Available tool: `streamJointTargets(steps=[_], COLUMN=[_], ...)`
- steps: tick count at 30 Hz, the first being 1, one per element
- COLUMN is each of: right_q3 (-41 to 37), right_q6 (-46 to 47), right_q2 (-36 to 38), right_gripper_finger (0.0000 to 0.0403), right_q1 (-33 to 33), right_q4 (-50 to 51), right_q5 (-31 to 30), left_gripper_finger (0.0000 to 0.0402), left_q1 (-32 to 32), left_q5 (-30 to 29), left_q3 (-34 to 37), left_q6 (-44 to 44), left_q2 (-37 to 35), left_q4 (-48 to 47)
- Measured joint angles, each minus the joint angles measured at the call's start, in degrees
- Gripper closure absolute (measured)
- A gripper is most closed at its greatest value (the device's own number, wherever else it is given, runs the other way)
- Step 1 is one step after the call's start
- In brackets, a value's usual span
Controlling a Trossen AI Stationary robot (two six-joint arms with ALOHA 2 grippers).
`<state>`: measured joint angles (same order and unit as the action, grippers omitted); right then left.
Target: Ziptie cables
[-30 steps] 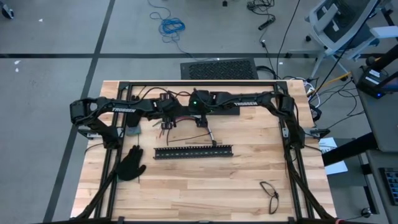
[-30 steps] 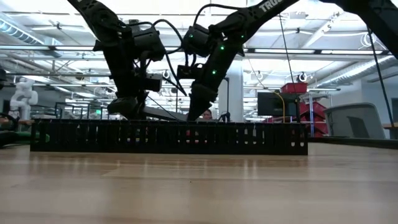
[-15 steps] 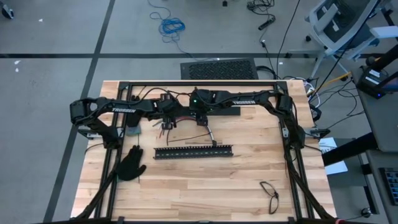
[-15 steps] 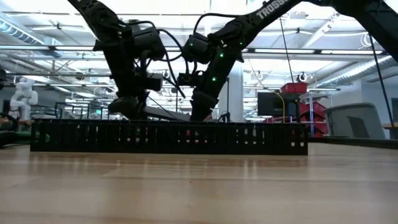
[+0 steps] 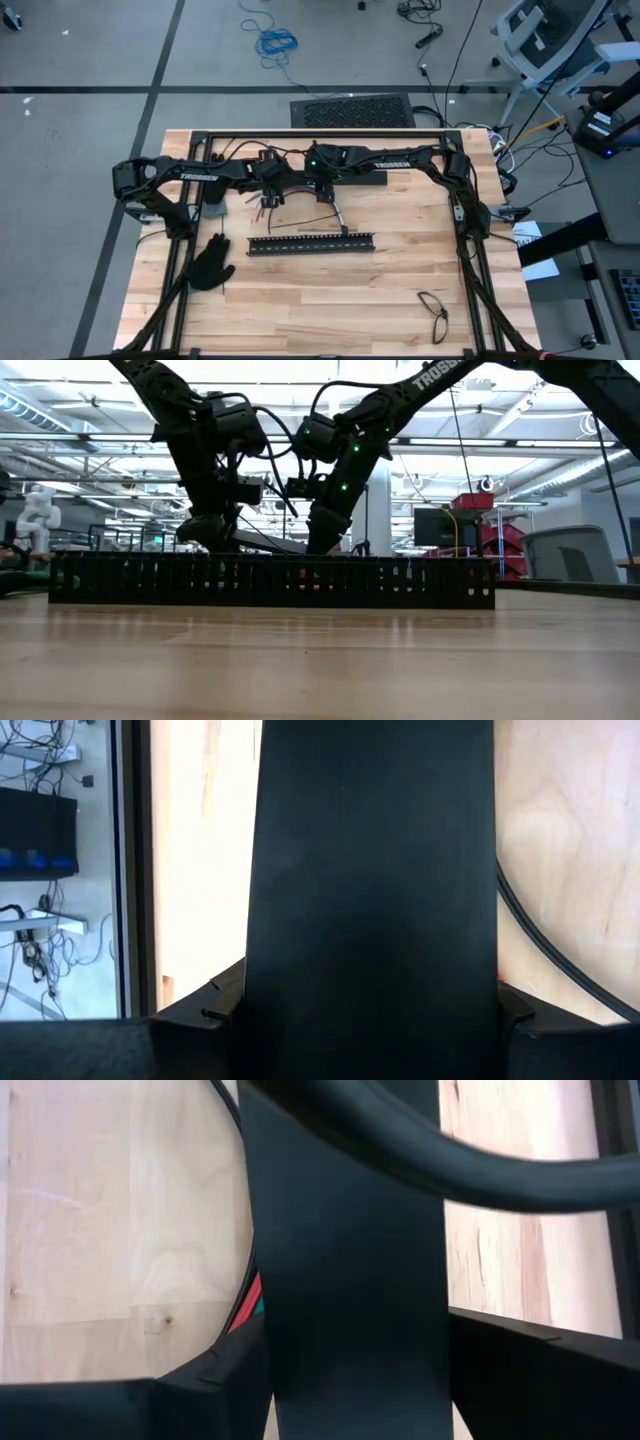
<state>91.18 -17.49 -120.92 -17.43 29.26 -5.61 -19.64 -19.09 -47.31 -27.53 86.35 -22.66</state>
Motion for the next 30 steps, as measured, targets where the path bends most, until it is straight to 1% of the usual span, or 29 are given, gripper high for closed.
streamJointTargets(steps=[5, 9, 15, 22, 27, 30], right_q3=[0.0, 0.0, 0.0, 0.1, 0.3, 0.4], right_q6=[-0.1, 0.1, 0.6, 0.2, -1.8, -2.5], right_q2=[0.0, 0.0, 0.0, 0.2, 0.3, 0.3], right_gripper_finger=[0.0177, 0.0166, 0.0179, 0.0179, 0.0179, 0.0179], right_q1=[0.0, 0.0, 0.0, -0.3, -1.4, -2.5], right_q4=[0.0, 0.2, 0.7, 1.3, 3.0, 4.1], right_q5=[0.0, -0.2, -0.3, -1.0, -2.0, -0.7], left_gripper_finger=[0.0185, 0.0185, 0.0185, 0.0184, 0.0184, 0.0184], left_q1=[0.0, 0.0, 0.2, 0.2, 0.2, 0.2], left_q5=[0.0, -0.3, -1.6, -2.4, -2.4, -2.5], left_q3=[0.0, 0.0, -0.1, -2.9, -4.4, -4.6], left_q6=[0.0, -0.1, -3.0, -3.6, -3.7, -4.6], left_q2=[0.0, 0.0, 0.0, 0.0, 0.1, 0.1], left_q4=[0.0, 0.1, 0.3, -1.7, -1.9, -3.0])
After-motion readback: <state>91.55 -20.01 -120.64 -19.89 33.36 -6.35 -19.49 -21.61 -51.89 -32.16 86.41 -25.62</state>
